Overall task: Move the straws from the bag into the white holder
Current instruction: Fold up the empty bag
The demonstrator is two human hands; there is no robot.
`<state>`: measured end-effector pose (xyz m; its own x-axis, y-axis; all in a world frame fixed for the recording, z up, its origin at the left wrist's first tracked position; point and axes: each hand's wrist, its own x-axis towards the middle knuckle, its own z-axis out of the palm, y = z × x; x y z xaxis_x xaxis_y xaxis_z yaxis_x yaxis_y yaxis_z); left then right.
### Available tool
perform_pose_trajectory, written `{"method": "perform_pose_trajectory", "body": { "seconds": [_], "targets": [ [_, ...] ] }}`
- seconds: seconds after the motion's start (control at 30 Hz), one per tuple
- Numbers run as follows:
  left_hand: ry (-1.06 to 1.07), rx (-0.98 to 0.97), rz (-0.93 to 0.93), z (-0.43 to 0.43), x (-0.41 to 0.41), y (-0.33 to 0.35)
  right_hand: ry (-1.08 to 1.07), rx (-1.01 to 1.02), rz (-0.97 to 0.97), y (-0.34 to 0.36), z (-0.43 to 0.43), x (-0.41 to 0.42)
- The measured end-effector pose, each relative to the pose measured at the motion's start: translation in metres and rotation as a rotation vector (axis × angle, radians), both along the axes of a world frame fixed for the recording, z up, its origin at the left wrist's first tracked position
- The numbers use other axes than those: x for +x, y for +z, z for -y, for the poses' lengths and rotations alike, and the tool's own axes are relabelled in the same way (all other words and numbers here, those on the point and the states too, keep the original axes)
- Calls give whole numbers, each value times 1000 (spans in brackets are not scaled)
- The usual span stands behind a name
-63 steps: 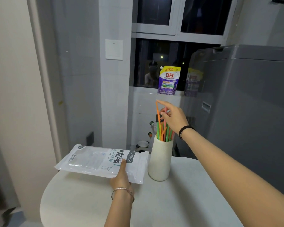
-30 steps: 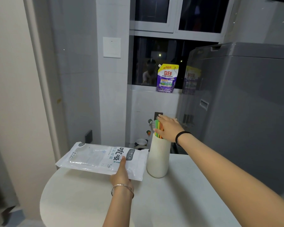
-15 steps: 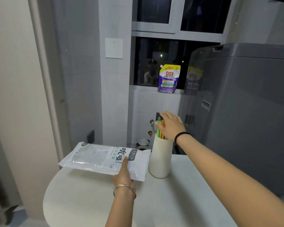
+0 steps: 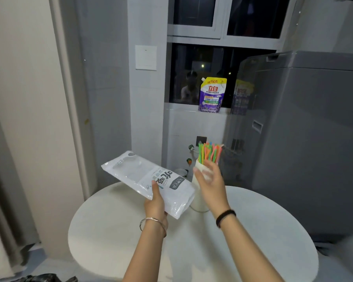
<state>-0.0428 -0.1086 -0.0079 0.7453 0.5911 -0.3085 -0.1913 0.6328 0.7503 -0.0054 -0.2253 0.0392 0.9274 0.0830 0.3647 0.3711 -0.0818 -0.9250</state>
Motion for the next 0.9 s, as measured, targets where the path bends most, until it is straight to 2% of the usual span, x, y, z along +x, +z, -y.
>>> {"method": "perform_pose_trajectory", "body": {
  "seconds": [0.1, 0.17, 0.2, 0.3, 0.37, 0.43, 0.5, 0.57, 0.67, 0.77, 0.9],
  "targets": [
    [39, 37, 23, 1, -11, 5, 171, 150, -415, -29, 0, -31],
    [23, 85, 29, 3, -18, 7, 311, 294, -563, -36, 2, -43],
    [7, 117, 21, 4, -20, 8, 320, 356, -571, -36, 3, -46],
    [-9, 176, 2, 5, -27, 8, 207, 443, -516, -34, 10, -44],
    [61, 235, -116, 2, -34, 14, 93, 402, -457, -31, 20, -39],
    [252, 560, -206, -3, -41, 20, 11, 338, -383, -27, 31, -37],
    [389, 970, -151, -6, -48, 28, -24, 283, -301, -21, 41, -35],
    [312, 1211, -38, -6, -54, 38, -2, 209, -211, -13, 49, -34],
    [16, 1278, 59, -1, -64, 51, 115, 51, -81, 0, 58, -38],
    [-248, 1304, 62, 5, -76, 60, 264, -1, -38, 9, 62, -48],
    [-340, 1134, 210, 10, -84, 65, 439, -121, -46, 13, 58, -62]
  ]
}}
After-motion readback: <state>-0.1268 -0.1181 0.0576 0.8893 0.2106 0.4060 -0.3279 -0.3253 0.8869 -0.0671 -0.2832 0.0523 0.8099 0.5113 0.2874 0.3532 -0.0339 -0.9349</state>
